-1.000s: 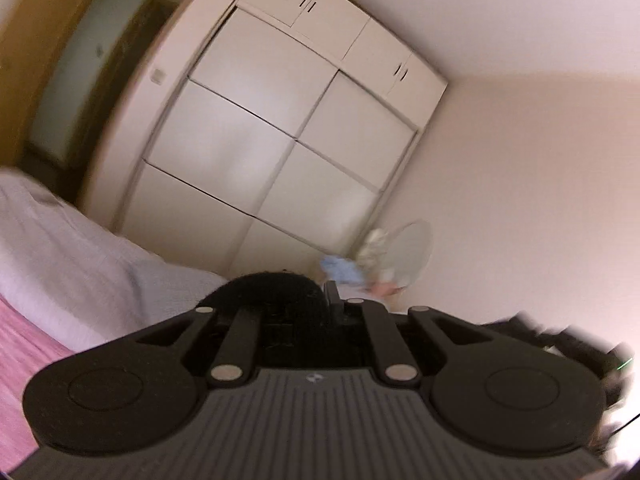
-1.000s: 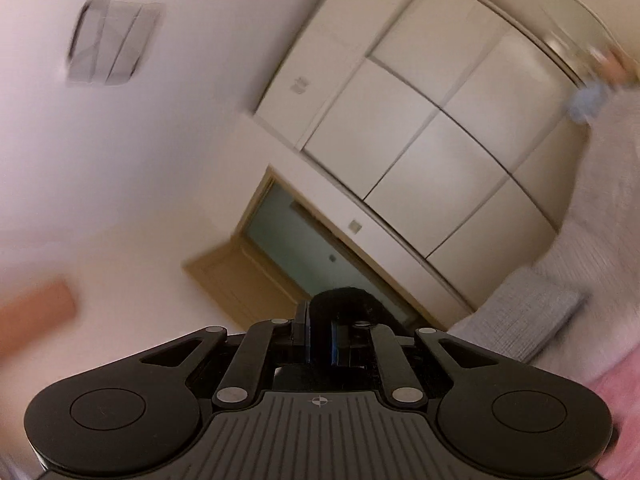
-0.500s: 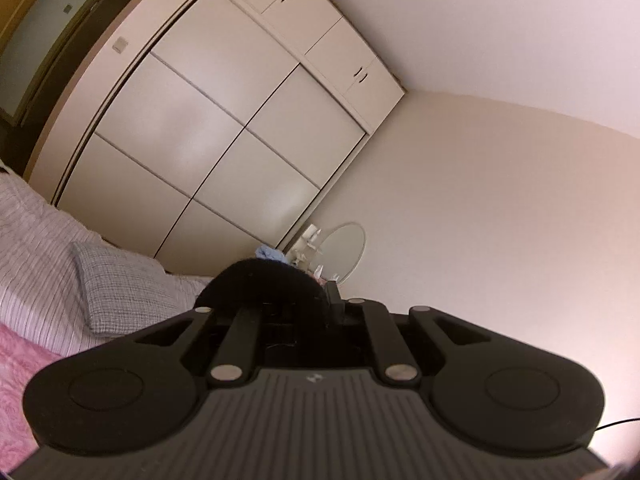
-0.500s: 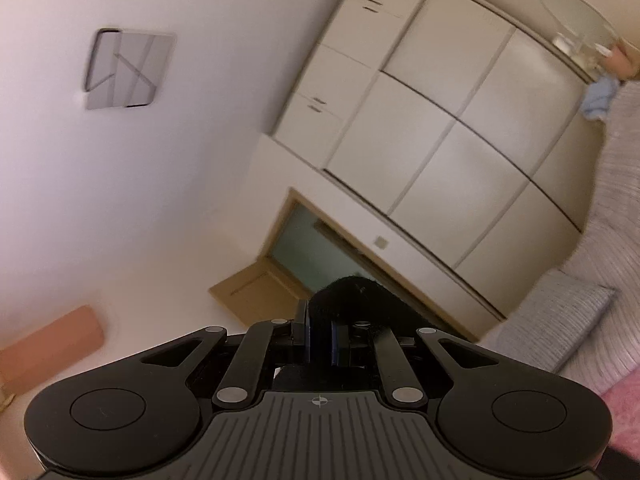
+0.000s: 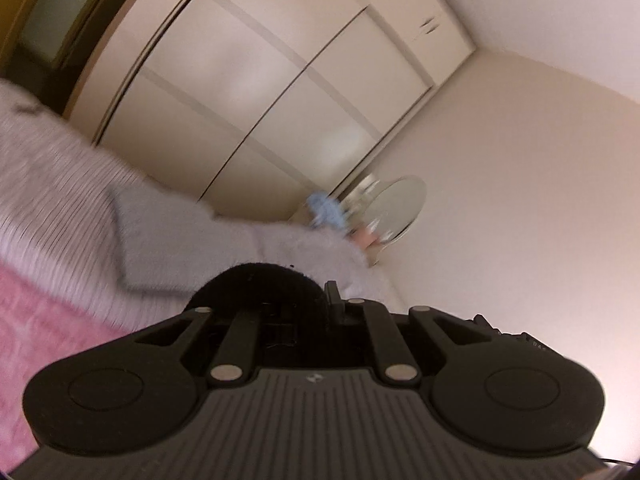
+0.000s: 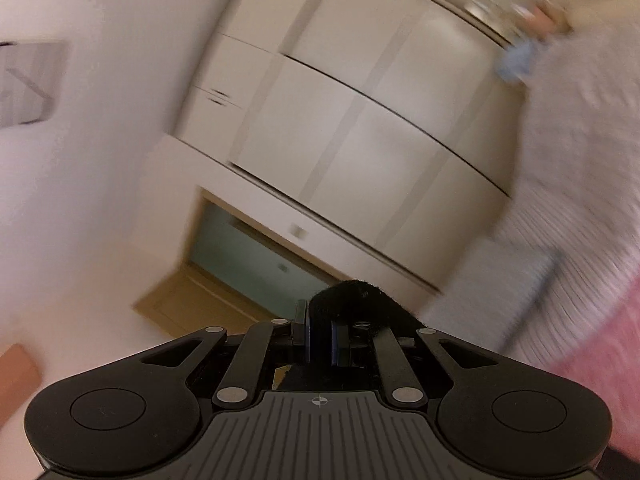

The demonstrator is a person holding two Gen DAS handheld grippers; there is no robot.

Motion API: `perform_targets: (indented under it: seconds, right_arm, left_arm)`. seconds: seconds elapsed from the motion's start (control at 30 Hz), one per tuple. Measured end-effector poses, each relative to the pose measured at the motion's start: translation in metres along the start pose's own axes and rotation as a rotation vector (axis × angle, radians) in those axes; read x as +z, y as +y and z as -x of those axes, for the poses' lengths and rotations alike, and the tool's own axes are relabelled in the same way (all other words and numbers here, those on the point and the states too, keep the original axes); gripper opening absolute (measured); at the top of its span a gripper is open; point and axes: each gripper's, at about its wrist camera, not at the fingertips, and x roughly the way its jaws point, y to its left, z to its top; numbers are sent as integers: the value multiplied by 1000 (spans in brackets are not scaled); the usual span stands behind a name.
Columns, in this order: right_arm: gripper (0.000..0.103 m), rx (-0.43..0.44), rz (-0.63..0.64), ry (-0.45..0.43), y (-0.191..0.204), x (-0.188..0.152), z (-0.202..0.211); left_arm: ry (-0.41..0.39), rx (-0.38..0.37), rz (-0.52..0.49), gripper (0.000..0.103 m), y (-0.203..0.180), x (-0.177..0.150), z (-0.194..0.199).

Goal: Fold clothes
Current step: 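Lay the black garment flat on the bed and open both grippers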

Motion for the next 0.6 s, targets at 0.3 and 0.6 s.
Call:
perform_targets:
  seconds: [0.3, 0.6]
  right_arm:
    - [8, -6, 48, 119, -36, -56, 109]
    - [32, -865, -120, 851, -232, -235, 243]
  left_arm:
    - [64, 26, -65, 8, 1, -106, 46]
    - [705, 596, 41, 7, 97, -394, 79]
